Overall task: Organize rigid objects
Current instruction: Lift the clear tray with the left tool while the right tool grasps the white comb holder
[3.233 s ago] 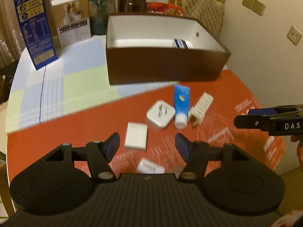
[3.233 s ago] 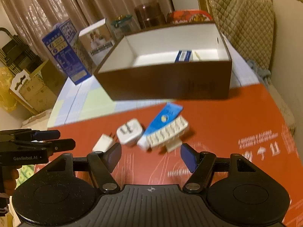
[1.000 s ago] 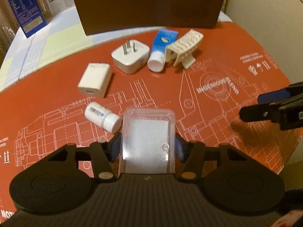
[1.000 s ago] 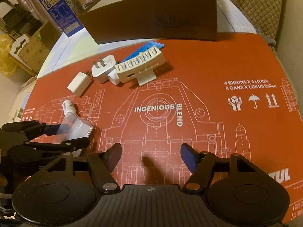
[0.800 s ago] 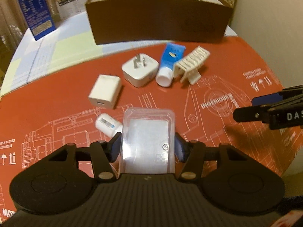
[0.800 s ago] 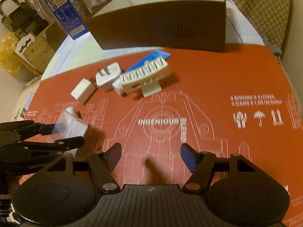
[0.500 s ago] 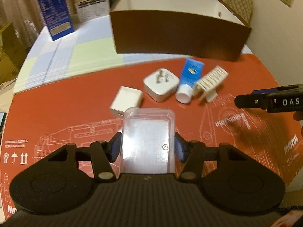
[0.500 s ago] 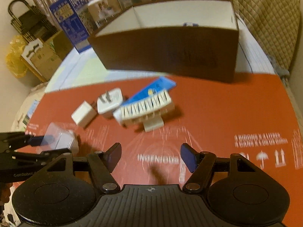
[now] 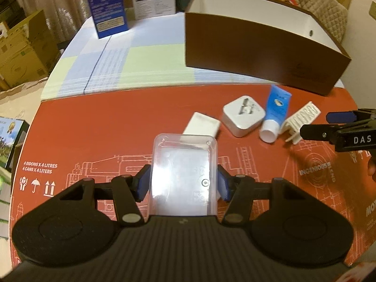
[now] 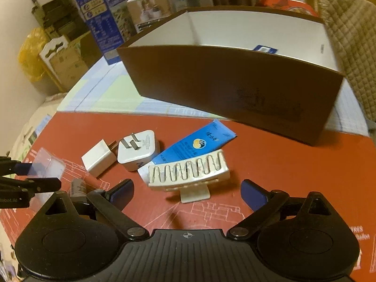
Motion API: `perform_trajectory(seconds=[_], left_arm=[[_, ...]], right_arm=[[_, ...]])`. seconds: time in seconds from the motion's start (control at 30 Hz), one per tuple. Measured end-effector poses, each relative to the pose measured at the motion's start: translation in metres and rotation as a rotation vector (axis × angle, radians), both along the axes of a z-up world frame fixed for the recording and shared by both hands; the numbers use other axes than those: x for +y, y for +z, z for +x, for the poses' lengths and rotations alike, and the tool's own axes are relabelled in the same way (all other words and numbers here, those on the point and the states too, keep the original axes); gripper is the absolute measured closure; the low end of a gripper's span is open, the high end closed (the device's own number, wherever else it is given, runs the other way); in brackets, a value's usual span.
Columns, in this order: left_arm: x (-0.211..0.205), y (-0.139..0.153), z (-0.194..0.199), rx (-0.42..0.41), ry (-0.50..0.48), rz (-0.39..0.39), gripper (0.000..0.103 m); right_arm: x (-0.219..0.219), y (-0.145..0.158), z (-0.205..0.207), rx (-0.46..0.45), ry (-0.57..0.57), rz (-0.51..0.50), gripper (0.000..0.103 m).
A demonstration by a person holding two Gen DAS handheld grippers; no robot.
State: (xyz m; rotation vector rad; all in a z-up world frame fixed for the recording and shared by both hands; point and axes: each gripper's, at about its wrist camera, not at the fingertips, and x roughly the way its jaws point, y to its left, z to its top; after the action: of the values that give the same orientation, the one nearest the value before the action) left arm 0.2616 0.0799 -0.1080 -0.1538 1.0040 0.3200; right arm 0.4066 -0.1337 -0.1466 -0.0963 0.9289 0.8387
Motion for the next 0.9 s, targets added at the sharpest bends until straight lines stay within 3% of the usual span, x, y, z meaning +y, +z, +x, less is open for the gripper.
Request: perform_trajectory(seconds=[0.27,0.43,0.9], left_arm=[[0.012,-0.003,0.001,0.008,0.044,-0.003,0.050],[0.014,-0.002,0.003,0.009,0.051,-0.003,0.050],[0.013,-0.003,0.003,0.011,0.050,0.000,0.050]], right_arm=[[0.020,-0.009,0.005,-0.044,0.060,-0.051,0.010],[0.021,-0.012,0.007,-0.058,0.067,-0.069,0.019],[0.016,-0.011,0.004,-0.091,0.069,-0.080,0.021]])
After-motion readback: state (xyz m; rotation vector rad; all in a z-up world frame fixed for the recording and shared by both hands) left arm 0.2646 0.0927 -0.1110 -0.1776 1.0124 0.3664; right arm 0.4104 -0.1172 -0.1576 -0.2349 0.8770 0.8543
